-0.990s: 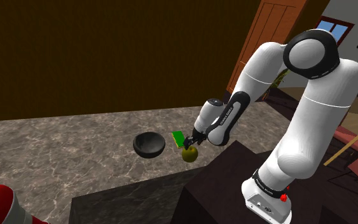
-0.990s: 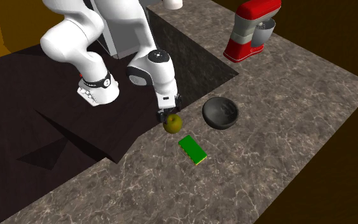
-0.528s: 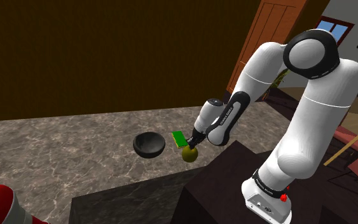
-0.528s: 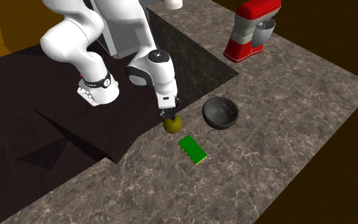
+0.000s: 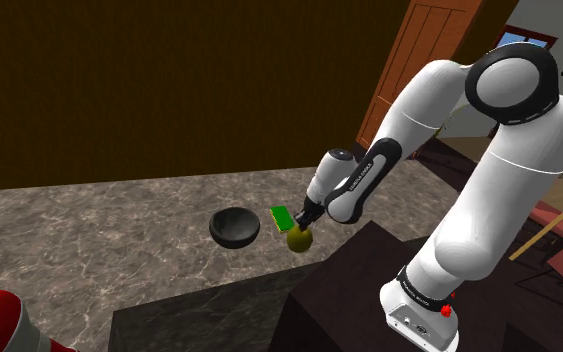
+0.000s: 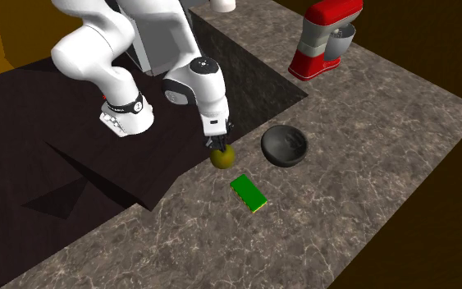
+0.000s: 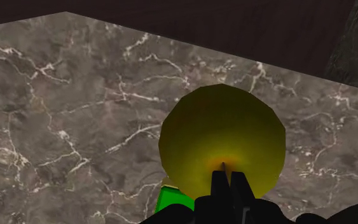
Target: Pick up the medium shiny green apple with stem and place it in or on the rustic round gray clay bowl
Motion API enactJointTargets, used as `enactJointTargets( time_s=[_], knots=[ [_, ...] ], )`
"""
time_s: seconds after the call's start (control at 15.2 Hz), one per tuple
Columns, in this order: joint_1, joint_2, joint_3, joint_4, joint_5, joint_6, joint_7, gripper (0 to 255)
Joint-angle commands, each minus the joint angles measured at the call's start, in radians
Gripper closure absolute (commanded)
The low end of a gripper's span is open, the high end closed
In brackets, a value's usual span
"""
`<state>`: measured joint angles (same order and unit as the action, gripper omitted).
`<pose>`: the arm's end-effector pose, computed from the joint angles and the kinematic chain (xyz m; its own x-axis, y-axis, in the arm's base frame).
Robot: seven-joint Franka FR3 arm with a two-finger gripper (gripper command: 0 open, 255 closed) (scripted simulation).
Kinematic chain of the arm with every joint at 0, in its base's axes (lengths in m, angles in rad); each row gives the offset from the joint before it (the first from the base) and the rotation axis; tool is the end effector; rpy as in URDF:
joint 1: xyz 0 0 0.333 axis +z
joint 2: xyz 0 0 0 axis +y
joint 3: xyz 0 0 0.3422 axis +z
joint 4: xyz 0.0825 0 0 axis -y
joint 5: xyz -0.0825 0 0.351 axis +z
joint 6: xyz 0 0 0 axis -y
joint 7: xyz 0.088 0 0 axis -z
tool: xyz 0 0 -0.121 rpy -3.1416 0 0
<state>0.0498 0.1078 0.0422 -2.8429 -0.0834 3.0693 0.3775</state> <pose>0.3657 0.0407 0.2256 0.9727 -0.2023 0.1140 -0.1998 -0.9793 -0.0330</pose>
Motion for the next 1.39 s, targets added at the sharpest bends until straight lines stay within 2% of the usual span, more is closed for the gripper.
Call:
enactJointTargets(
  time_s=[0.0,0.46,1.32],
  knots=[
    [-0.015,-0.044,0.021,-0.008,0.025,-0.037,-0.019,255],
    [-0.012,-0.190,0.035,-0.020,0.091,-0.170,-0.068,255],
    [0.002,-0.425,0.025,0.000,0.118,-0.425,-0.087,255]
  ],
)
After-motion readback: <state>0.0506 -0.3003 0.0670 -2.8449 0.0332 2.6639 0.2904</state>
